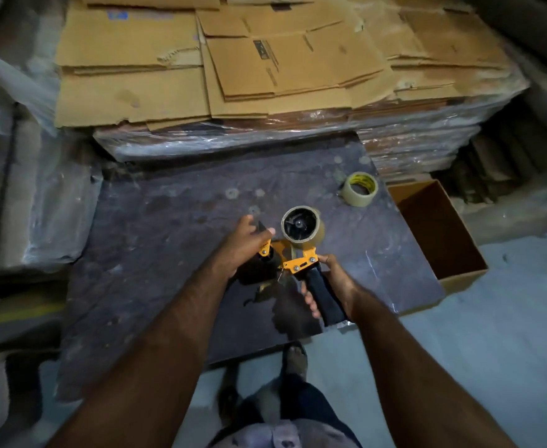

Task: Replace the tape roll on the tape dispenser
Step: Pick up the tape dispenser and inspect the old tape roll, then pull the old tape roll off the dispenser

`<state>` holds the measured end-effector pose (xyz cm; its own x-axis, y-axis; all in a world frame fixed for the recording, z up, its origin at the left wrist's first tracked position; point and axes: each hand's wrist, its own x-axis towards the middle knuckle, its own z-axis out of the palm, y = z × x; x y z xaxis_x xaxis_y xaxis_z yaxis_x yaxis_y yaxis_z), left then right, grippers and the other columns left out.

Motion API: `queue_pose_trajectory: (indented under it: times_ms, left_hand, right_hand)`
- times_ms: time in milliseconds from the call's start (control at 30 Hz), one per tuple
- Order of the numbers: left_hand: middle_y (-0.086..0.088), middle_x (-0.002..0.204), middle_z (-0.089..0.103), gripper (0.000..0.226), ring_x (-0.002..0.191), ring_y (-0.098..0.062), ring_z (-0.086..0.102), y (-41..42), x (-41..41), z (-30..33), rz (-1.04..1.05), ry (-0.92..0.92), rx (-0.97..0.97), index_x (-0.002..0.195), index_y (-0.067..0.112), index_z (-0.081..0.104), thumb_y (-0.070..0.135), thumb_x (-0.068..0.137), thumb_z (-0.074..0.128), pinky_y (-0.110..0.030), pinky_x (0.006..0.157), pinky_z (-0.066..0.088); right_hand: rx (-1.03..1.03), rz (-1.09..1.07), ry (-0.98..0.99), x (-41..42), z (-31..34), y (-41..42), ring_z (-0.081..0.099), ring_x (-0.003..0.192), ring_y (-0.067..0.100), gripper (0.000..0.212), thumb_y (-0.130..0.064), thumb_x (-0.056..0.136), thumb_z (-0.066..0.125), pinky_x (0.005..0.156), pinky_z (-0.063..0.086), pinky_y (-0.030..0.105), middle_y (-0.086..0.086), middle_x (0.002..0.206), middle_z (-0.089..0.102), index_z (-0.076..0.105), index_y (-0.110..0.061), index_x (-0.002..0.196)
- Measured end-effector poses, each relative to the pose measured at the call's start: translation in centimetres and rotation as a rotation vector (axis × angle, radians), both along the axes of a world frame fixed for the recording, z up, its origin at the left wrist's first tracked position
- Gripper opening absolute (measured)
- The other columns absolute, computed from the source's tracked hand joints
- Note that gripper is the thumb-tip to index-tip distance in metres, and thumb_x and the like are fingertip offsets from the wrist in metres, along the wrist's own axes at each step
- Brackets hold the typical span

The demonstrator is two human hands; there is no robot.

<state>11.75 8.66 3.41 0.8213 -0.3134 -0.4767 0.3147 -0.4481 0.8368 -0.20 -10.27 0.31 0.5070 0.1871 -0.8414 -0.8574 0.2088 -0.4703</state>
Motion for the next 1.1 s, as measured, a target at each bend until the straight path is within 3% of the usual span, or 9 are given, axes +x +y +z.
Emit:
queue_pose_trajectory:
  times_ms: [67,133,367,467,567,667,767,967,1100]
  left_hand:
    - [-0.010,0.150,0.048,0.067,0.132,-0.024,0.052,-1.1,0.0,-1.9,-0.007,-0.026,0.084,0.148,0.011,0.038,0.035,0.094,0.068,-0.037,0.099,0.045]
    - [-0.011,0.141,0.054,0.056,0.128,-0.027,0.055,-1.9,-0.1,-3.7,-0.020,-0.097,0.187,0.136,0.009,0.049,0.033,0.091,0.071,-0.044,0.105,0.048]
    - [-0.007,0.129,0.062,0.048,0.125,-0.028,0.051,-4.9,2.0,-6.7,-0.132,-0.280,0.414,0.126,0.015,0.061,0.040,0.086,0.073,-0.041,0.105,0.044]
    - [-0.010,0.130,0.065,0.047,0.121,-0.028,0.059,-7.1,3.1,-6.6,-0.113,-0.210,0.399,0.128,0.012,0.062,0.039,0.091,0.070,-0.044,0.104,0.049]
    - [-0.008,0.126,0.068,0.047,0.116,-0.026,0.063,-8.6,3.6,-6.6,-0.137,-0.178,0.472,0.127,0.015,0.062,0.045,0.092,0.065,-0.047,0.104,0.049]
    - [-0.003,0.122,0.070,0.046,0.118,-0.026,0.062,-9.9,4.5,-7.4,-0.188,-0.091,0.516,0.121,0.020,0.065,0.054,0.090,0.062,-0.055,0.109,0.043]
    - [-0.007,0.110,0.069,0.042,0.118,-0.031,0.057,-10.8,5.4,-7.3,-0.324,-0.109,0.602,0.098,0.022,0.066,0.062,0.090,0.055,-0.056,0.108,0.039]
    - [-0.011,0.126,0.065,0.069,0.130,-0.032,0.047,-11.7,5.8,-8.5,-0.340,0.035,0.613,0.114,0.020,0.070,0.075,0.082,0.042,-0.060,0.111,0.036]
    - [-0.011,0.096,0.069,0.050,0.103,-0.031,0.062,-11.9,6.4,-9.0,-0.281,0.077,0.528,0.078,0.015,0.062,0.064,0.086,0.059,-0.046,0.099,0.045]
  right_hand:
    - [-0.018,0.003,0.057,0.8,-1.8,-1.1,0.054,0.045,0.025,0.084,-0.073,0.088,0.019,0.048,0.045,0.026,0.012,0.056,0.058,0.062,-0.004,0.067]
    - [-0.013,0.038,0.108,1.4,-3.6,-2.5,0.054,0.047,0.025,0.084,-0.073,0.089,0.018,0.050,0.043,0.026,0.012,0.057,0.058,0.061,-0.003,0.069]
    - [-0.020,0.069,0.110,2.9,-8.2,-7.6,0.063,0.054,0.030,0.075,-0.065,0.090,0.033,0.052,0.054,0.030,0.022,0.070,0.068,0.071,-0.003,0.074]
    - [-0.574,0.109,-0.158,3.1,-8.8,-8.7,0.069,0.076,0.034,0.046,-0.052,0.091,0.049,0.076,0.059,0.044,0.019,0.088,0.073,0.071,-0.013,0.081]
    - [-0.940,0.131,-0.334,4.0,-8.0,-9.8,0.073,0.077,0.031,0.039,-0.056,0.080,0.056,0.077,0.060,0.042,0.008,0.077,0.075,0.064,-0.018,0.077]
    - [-0.918,0.015,-0.332,7.1,-8.0,-10.3,0.070,0.079,0.024,0.038,-0.061,0.076,0.061,0.070,0.053,0.032,-0.001,0.081,0.072,0.059,-0.023,0.081]
    - [-0.740,-0.003,-0.275,10.4,-7.3,-9.8,0.074,0.082,0.026,0.042,-0.049,0.083,0.072,0.075,0.063,0.043,0.011,0.096,0.075,0.066,-0.011,0.099]
    - [-0.740,0.101,-0.216,12.3,-7.9,-9.6,0.076,0.078,0.031,0.040,-0.039,0.086,0.070,0.075,0.064,0.048,0.018,0.094,0.076,0.070,-0.002,0.100]
    - [-0.799,0.174,-0.220,12.6,-7.4,-9.8,0.073,0.091,0.035,0.037,-0.035,0.082,0.073,0.085,0.061,0.050,0.021,0.096,0.075,0.072,-0.001,0.096]
